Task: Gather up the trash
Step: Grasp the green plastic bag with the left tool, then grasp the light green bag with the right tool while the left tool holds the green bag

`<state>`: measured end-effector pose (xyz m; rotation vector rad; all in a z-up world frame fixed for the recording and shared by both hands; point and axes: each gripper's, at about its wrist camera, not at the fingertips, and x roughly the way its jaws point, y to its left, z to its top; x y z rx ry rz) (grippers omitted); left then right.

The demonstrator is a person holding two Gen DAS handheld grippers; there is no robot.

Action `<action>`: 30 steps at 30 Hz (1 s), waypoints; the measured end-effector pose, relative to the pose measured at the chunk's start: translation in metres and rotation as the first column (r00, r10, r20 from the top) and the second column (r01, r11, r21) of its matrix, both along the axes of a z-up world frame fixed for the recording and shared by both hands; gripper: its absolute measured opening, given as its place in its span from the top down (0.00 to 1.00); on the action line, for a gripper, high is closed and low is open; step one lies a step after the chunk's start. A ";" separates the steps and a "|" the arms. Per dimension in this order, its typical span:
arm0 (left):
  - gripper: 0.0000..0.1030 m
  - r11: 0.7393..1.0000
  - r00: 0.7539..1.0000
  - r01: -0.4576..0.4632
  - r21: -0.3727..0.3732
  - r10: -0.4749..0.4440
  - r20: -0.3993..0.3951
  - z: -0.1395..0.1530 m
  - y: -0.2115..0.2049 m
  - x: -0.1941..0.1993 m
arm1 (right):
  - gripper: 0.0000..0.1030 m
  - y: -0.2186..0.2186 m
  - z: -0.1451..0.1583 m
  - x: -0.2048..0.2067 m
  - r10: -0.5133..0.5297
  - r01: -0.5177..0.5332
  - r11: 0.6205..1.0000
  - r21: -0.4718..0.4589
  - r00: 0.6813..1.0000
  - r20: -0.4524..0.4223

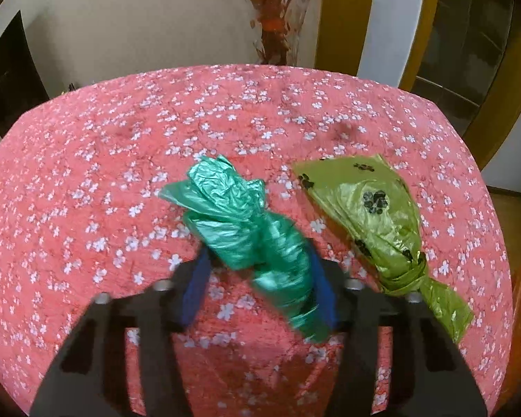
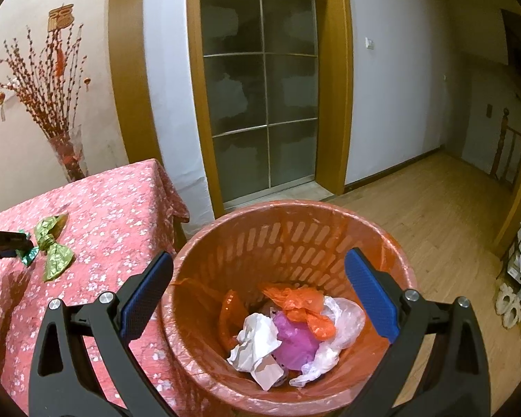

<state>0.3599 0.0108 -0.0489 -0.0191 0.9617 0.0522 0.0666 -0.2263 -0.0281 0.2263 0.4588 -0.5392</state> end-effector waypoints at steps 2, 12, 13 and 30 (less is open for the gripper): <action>0.72 1.000 1.000 0.007 -0.007 -0.007 0.000 0.002 0.001 -0.002 | 0.05 0.006 0.003 0.004 0.023 -0.023 1.000 -0.002 1.000 0.002; 0.73 1.000 0.997 0.003 0.022 -0.005 0.079 0.015 0.048 -0.028 | 0.05 0.058 0.016 0.054 0.208 -0.208 0.978 -0.017 0.978 0.000; 0.73 0.999 0.996 0.002 0.034 -0.005 0.090 0.017 0.053 -0.031 | 0.05 0.064 0.016 0.062 0.230 -0.230 0.973 -0.016 0.973 -0.006; 0.73 0.997 0.984 0.015 0.074 -0.028 0.175 0.040 0.124 -0.070 | 0.29 0.183 -0.020 0.234 0.536 -0.506 0.842 0.186 0.824 -0.185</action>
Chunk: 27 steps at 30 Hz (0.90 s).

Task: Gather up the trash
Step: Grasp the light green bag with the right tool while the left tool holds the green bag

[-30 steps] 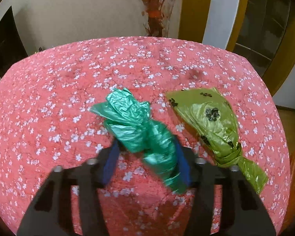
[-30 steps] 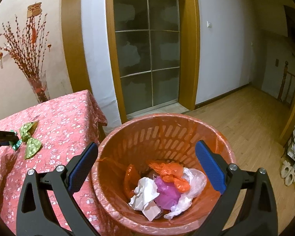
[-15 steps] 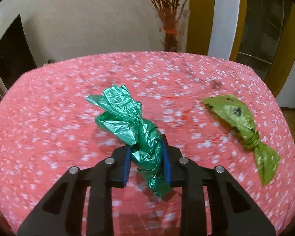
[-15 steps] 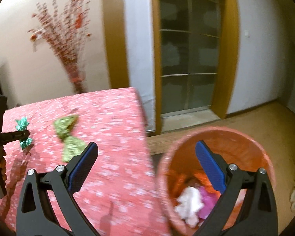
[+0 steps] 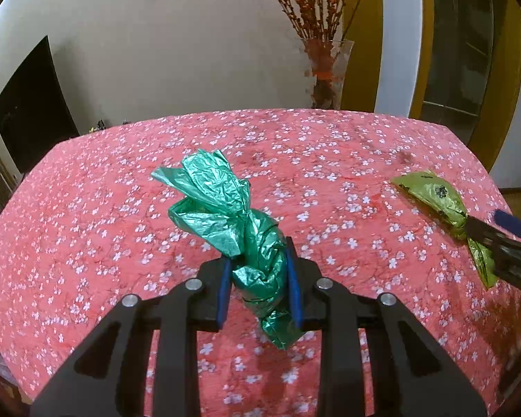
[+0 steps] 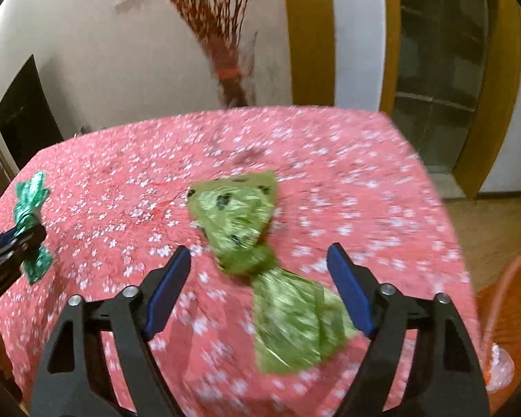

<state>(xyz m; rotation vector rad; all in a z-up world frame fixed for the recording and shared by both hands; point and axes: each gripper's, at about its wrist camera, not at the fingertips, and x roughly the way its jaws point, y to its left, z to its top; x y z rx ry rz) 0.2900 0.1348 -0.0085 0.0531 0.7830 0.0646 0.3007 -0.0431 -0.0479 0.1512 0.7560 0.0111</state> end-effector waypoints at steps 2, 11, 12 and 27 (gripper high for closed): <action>0.73 1.000 1.000 -0.002 -0.007 0.002 -0.002 -0.001 0.002 -0.001 | 0.31 0.003 -0.004 0.010 -0.001 0.001 1.000 0.010 1.000 -0.030; 0.73 1.000 1.000 -0.006 0.002 0.006 -0.005 -0.004 -0.001 -0.006 | 0.69 0.004 -0.015 0.013 -0.018 0.013 0.998 -0.054 0.996 -0.082; 0.73 1.000 1.000 -0.004 0.004 0.004 -0.005 -0.004 -0.002 -0.006 | 0.71 0.001 -0.015 0.010 -0.017 0.013 0.999 -0.051 0.996 -0.083; 0.73 0.997 0.998 0.066 0.026 -0.067 0.023 0.011 -0.041 -0.023 | 0.74 -0.045 0.020 -0.052 -0.081 0.081 0.997 -0.019 0.997 0.007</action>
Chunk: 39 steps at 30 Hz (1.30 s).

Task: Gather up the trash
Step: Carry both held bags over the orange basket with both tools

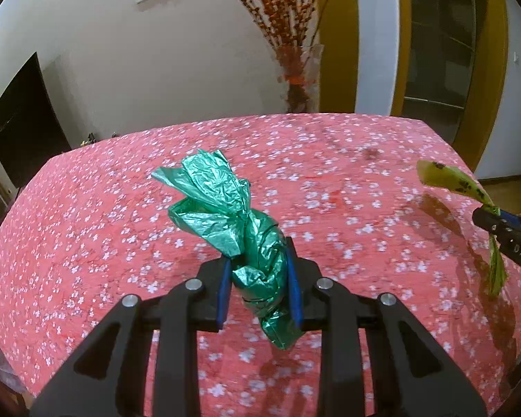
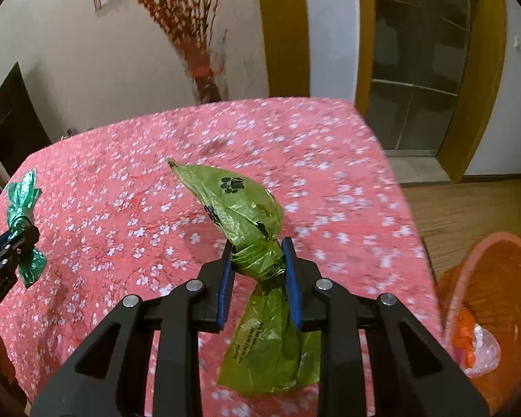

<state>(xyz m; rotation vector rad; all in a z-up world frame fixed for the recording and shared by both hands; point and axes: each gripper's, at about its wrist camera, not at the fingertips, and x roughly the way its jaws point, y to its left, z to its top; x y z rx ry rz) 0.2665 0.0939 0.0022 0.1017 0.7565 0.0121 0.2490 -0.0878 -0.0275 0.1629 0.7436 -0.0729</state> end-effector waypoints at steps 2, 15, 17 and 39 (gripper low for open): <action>0.73 1.000 1.000 0.010 0.001 -0.010 0.004 0.002 -0.007 -0.003 | 0.74 -0.007 0.005 -0.010 -0.011 0.011 1.000 0.000 1.000 0.018; 0.73 0.991 0.991 0.124 -0.046 -0.122 0.048 0.029 -0.066 -0.026 | 0.74 -0.063 0.037 -0.084 -0.133 0.127 0.991 0.052 0.982 0.133; 0.73 0.987 0.987 0.151 -0.061 -0.148 0.056 0.033 -0.078 -0.031 | 0.74 -0.073 0.039 -0.096 -0.164 0.156 0.986 0.063 0.975 0.149; 0.73 0.873 0.889 0.458 -0.164 -0.450 0.088 0.052 -0.228 -0.077 | 0.74 -0.164 0.039 -0.193 -0.443 0.438 0.896 0.075 0.866 0.232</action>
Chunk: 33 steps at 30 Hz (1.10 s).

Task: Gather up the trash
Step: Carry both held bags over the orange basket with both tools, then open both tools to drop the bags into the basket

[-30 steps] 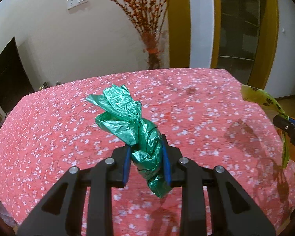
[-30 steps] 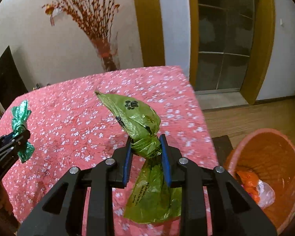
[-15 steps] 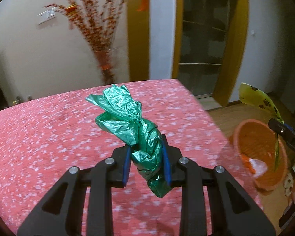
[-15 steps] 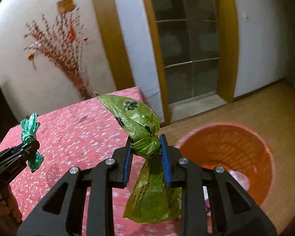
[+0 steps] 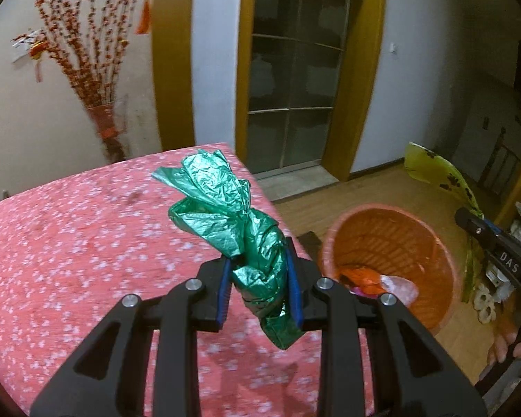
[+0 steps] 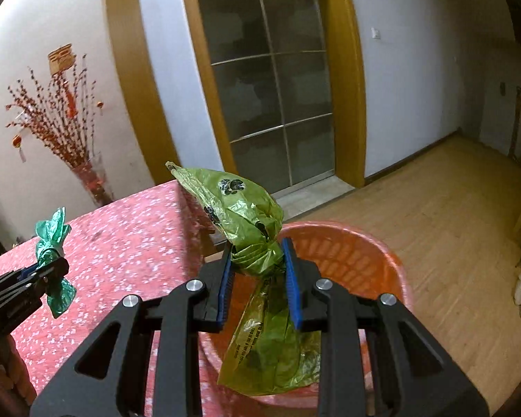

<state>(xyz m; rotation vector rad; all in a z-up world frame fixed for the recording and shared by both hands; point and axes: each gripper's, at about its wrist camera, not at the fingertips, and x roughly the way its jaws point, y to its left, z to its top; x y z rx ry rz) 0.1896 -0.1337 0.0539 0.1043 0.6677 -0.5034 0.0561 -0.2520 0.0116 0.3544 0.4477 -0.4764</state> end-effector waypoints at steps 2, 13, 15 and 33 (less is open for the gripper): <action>0.73 1.000 1.000 0.021 -0.003 -0.021 -0.006 -0.001 -0.012 -0.002 | 0.74 -0.007 -0.003 -0.006 -0.012 0.012 1.000 0.004 1.000 -0.001; 0.73 0.990 0.989 0.143 -0.016 -0.144 -0.046 -0.013 -0.073 -0.018 | 0.74 -0.028 -0.016 -0.018 -0.048 0.048 0.998 0.030 0.999 -0.005; 0.73 0.987 0.986 0.161 -0.013 -0.162 -0.050 -0.017 -0.082 -0.020 | 0.74 -0.030 -0.016 -0.018 -0.052 0.052 0.998 0.035 0.999 -0.004; 0.71 0.968 0.963 0.252 0.005 -0.251 -0.100 -0.039 -0.136 -0.015 | 0.73 -0.049 -0.025 -0.012 -0.072 0.072 0.993 0.089 0.997 -0.003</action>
